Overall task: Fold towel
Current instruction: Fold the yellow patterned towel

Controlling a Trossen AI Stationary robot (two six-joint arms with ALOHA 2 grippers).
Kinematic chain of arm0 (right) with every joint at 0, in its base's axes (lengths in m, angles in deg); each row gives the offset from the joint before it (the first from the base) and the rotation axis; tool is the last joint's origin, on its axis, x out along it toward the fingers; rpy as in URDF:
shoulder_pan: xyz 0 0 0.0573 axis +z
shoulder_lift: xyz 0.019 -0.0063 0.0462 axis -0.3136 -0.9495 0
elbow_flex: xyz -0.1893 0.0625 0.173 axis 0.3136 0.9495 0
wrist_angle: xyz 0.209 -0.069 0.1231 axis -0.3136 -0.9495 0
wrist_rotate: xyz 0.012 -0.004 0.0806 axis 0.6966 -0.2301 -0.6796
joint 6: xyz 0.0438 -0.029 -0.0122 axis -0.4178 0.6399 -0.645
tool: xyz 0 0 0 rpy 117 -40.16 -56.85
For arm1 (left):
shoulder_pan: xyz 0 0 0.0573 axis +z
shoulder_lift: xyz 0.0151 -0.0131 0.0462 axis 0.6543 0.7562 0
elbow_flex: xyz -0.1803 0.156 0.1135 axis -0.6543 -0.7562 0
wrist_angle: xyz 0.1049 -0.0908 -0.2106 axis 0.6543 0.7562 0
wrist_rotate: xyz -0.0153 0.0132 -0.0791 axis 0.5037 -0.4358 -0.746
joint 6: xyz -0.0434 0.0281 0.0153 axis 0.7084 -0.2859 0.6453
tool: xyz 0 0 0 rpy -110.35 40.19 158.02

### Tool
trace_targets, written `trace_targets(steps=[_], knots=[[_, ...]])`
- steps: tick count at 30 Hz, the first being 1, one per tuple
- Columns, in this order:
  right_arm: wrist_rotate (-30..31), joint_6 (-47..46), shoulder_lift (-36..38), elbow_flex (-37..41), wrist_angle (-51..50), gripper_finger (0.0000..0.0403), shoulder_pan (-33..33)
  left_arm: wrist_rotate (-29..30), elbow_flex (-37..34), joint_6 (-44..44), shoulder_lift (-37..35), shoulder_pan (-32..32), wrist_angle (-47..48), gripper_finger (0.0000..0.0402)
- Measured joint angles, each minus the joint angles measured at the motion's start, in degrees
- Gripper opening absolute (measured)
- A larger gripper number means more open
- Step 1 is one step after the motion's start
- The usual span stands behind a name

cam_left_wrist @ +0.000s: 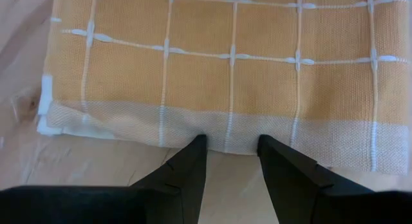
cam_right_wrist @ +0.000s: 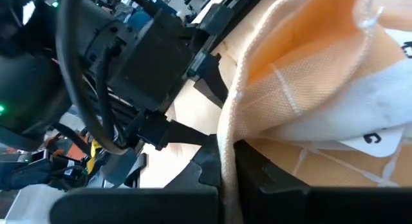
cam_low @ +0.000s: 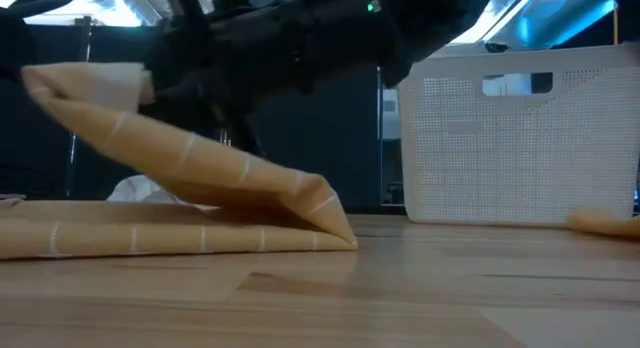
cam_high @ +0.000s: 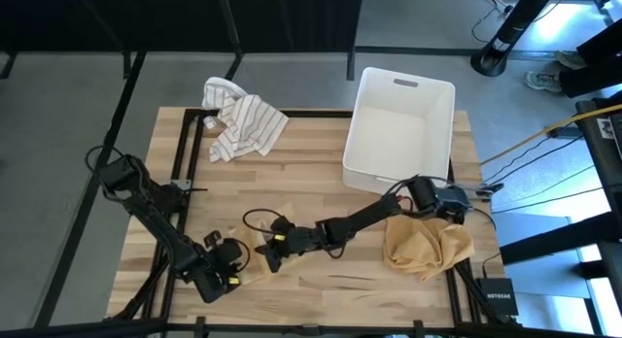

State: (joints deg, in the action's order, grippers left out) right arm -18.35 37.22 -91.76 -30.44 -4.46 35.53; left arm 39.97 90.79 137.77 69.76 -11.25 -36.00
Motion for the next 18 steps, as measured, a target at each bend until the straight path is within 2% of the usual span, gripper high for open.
trace_targets(steps=[4,10,18], knots=[[-2.7,-1.2,-1.9,-1.8,-0.3,0.0017,-0.1,0.1,0.0,0.0,0.0,0.0,0.0,0.0138],[-1.7,-1.2,-2.3,-2.4,-0.2,0.0027,0.0,0.2,0.0,0.0,0.0,0.0,0.0,0.0138],[0.3,-1.8,-2.3,-2.4,-0.4,0.0116,0.0,0.1,-0.1,-0.5,-0.4,0.0,0.1,0.0138]])
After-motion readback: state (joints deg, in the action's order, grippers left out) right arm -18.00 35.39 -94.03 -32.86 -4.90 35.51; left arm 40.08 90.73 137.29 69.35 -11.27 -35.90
